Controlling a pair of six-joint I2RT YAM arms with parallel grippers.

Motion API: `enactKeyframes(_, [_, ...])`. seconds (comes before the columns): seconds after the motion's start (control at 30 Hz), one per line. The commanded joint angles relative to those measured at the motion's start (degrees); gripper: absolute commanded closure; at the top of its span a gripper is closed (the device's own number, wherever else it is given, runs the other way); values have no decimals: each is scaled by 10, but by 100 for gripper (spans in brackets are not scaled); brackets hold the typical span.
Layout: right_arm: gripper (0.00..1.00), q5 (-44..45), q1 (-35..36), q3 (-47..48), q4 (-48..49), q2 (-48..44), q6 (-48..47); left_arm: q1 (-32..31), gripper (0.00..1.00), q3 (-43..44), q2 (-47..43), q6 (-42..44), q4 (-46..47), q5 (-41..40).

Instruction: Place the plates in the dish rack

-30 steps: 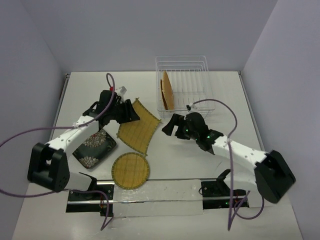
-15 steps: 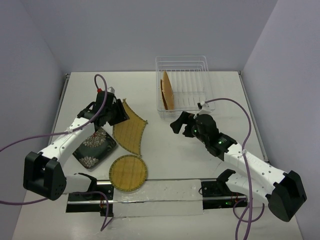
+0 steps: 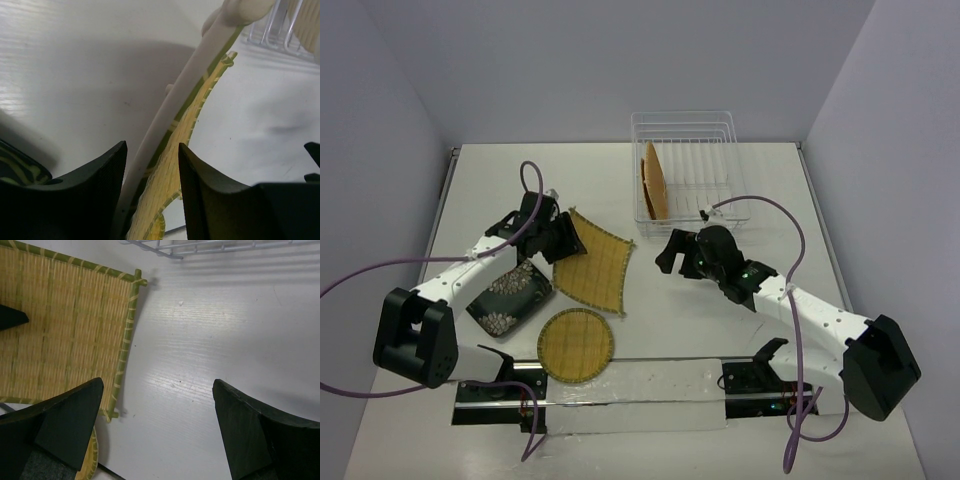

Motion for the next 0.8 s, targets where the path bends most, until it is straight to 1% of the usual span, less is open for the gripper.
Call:
enactKeyframes(0.0, [3, 1, -1, 28, 5, 8, -16, 0, 63, -17, -26, 2, 55, 76])
enactKeyframes(0.03, [3, -1, -1, 31, 6, 11, -19, 1, 56, -21, -32, 0, 57, 78])
enactKeyframes(0.17, [3, -5, -1, 35, 7, 15, -22, 5, 46, -25, -49, 0, 59, 88])
enactKeyframes(0.2, [3, -6, -1, 35, 7, 17, -23, 6, 42, -26, -56, 3, 61, 90])
enactKeyframes(0.33, [3, -10, -1, 39, 8, 21, -26, 8, 37, -26, -64, 10, 56, 105])
enactKeyframes(0.4, [3, -13, -2, 40, 9, 23, -27, 9, 36, -24, -66, 12, 44, 100])
enactKeyframes(0.47, [3, -40, -1, 40, 20, 35, -38, 10, 37, -24, -68, 10, 35, 93])
enactKeyframes(0.5, [3, -67, -1, 39, 30, 37, -41, 11, 39, -25, -66, 10, 34, 95])
enactKeyframes(0.53, [3, -101, 0, 41, 44, 57, -40, 12, 43, -26, -63, 8, 37, 102])
enactKeyframes(0.57, [3, -113, 1, 43, 47, 78, -37, 12, 47, -27, -59, 8, 42, 109])
enactKeyframes(0.6, [4, -119, 1, 48, 47, 87, -35, 12, 56, -32, -54, 7, 48, 118])
enactKeyframes(0.63, [4, -117, 2, 48, 47, 92, -35, 12, 62, -32, -48, 6, 53, 125])
enactKeyframes(0.7, [4, -108, 2, 47, 47, 92, -36, 12, 80, -35, -36, 9, 56, 139])
enactKeyframes(0.73, [4, -107, 2, 47, 47, 89, -37, 12, 86, -36, -34, 8, 59, 143])
enactKeyframes(0.77, [4, -99, 3, 46, 46, 83, -39, 12, 95, -38, -32, 9, 67, 149])
